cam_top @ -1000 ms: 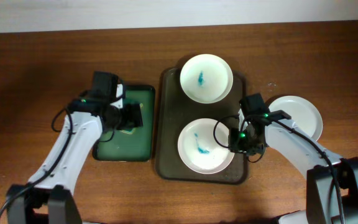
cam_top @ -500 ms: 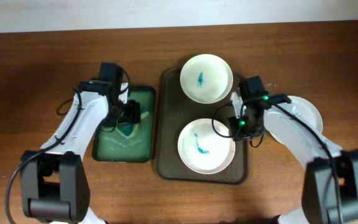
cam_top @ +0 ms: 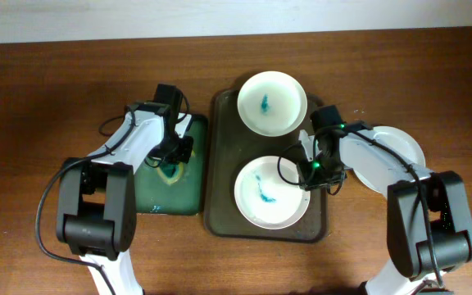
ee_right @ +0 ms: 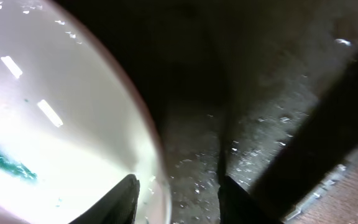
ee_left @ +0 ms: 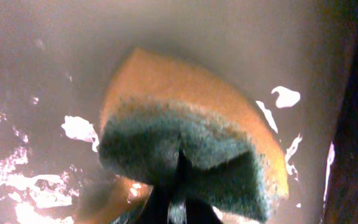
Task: Clean dirty plates on tray and stack at the side
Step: 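Scrub the lower plate with the sponge in the left gripper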
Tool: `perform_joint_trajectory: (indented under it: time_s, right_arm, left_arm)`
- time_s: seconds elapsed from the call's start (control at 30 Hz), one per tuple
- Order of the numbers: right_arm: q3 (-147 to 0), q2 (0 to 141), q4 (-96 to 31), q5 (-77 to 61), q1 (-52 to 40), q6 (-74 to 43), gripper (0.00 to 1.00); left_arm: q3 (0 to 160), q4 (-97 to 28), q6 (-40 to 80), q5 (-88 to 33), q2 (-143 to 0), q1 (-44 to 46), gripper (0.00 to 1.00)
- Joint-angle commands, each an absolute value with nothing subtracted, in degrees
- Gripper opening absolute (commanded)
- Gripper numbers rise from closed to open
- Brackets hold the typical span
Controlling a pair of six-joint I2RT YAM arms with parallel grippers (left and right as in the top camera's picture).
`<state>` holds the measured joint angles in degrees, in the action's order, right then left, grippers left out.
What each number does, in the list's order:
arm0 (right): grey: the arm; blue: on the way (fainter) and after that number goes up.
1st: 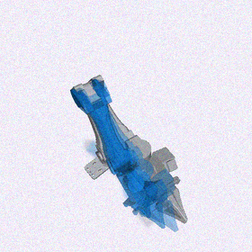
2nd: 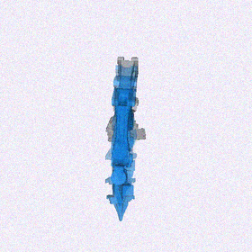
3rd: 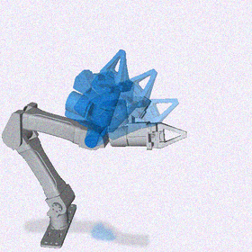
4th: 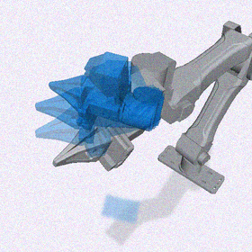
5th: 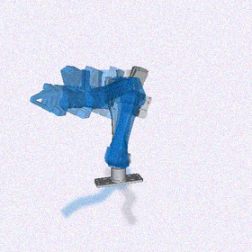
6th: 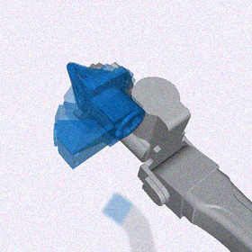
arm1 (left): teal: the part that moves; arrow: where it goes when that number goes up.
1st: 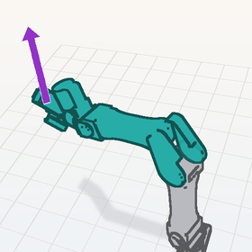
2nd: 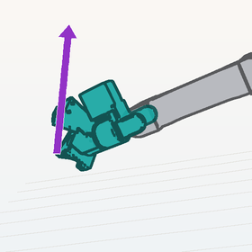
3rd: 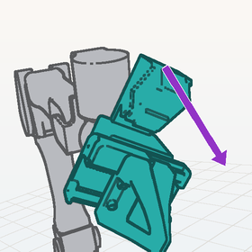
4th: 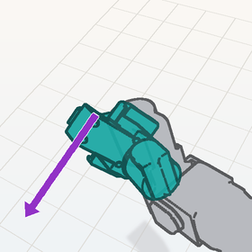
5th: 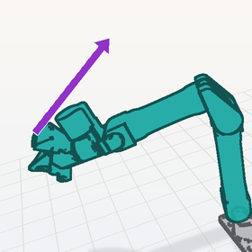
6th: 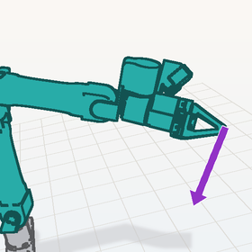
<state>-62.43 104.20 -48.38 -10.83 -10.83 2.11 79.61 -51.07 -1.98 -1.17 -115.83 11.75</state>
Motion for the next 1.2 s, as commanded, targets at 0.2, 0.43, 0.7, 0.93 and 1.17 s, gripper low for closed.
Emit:
perform_joint_trajectory:
  time_s: [0.2, 0.43, 0.7, 0.93, 1.17]
  right_arm:
    - [-63.0, 104.7, -44.3, -17.6, -6.4, -2.3, 0.24]
    - [-58.5, 105.1, -40.5, -8.3, -14.6, -25.0, 0.04]
    - [-58.5, 105.1, -40.2, -8.3, -14.6, -24.7, 0.04]
    - [-58.5, 105.1, -40.1, -8.3, -14.6, -24.7, 0.04]
    - [-58.5, 105.1, -40.3, -8.3, -14.6, -24.7, 0.04]
  left_arm:
    - [88.0, -61.8, -2.2, -13.9, -103.9, 12.7, 0.0]
    - [87.5, -53.1, 17.2, -20.2, -104.4, 22.2, 0.0]
    - [87.1, -41.6, 33.7, -18.9, -124.7, 33.8, 0.0]
    - [88.8, -39.0, 23.9, -39.1, -132.1, 40.8, 0.0]
    - [89.8, -48.4, 23.9, -27.6, -131.8, 38.5, 0.0]
